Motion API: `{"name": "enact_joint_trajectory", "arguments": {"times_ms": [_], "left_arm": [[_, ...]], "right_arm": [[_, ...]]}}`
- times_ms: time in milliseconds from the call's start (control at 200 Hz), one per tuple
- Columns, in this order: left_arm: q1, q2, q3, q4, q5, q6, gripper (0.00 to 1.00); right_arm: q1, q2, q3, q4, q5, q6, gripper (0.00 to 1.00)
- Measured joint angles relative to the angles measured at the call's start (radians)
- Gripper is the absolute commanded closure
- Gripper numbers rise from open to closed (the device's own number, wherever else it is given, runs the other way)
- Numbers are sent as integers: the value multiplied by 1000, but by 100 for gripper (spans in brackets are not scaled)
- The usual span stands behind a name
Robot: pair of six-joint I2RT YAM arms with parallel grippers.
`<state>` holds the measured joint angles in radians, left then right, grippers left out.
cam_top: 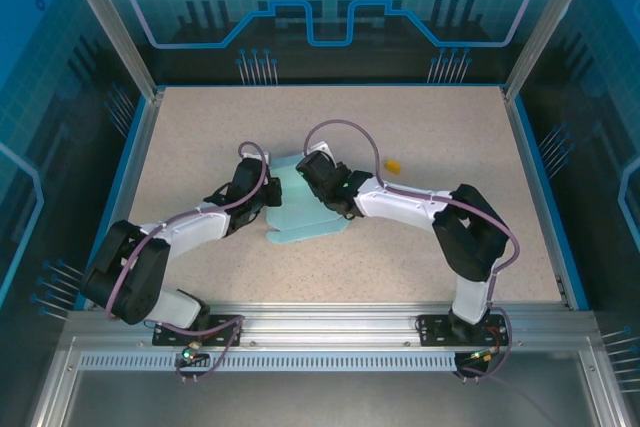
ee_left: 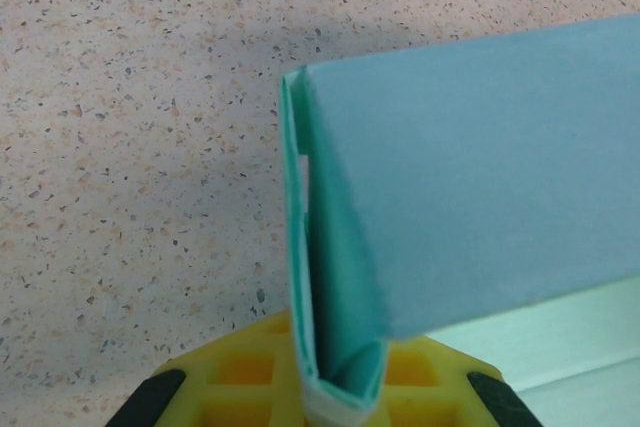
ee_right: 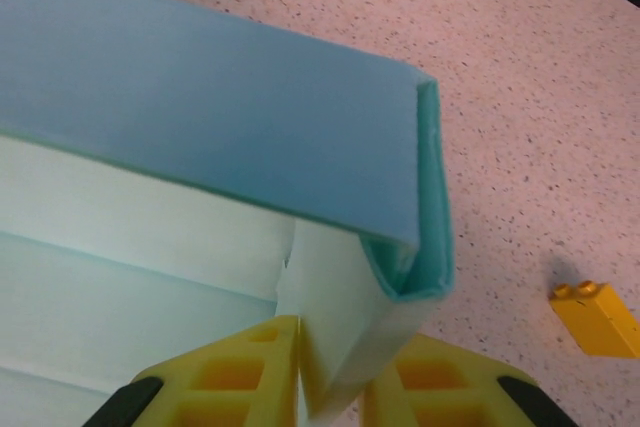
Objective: Fold the paper box
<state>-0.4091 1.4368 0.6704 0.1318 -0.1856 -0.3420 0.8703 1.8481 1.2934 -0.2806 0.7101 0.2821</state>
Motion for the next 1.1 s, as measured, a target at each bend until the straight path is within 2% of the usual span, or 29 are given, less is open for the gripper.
{"name": "enact_joint_trajectory", "arguments": {"times_ms": [330,926,1101], "left_arm": [[-7,0,0,1,26,0,88],[-20,0,0,23,57,-19,88],[-20,0,0,23,61,-20,88]], "right_arm": [[9,63,72,-87,120,33,84],[7,106,150,-200,227,43,84],[7,108,154,-206,224,39,82]]}}
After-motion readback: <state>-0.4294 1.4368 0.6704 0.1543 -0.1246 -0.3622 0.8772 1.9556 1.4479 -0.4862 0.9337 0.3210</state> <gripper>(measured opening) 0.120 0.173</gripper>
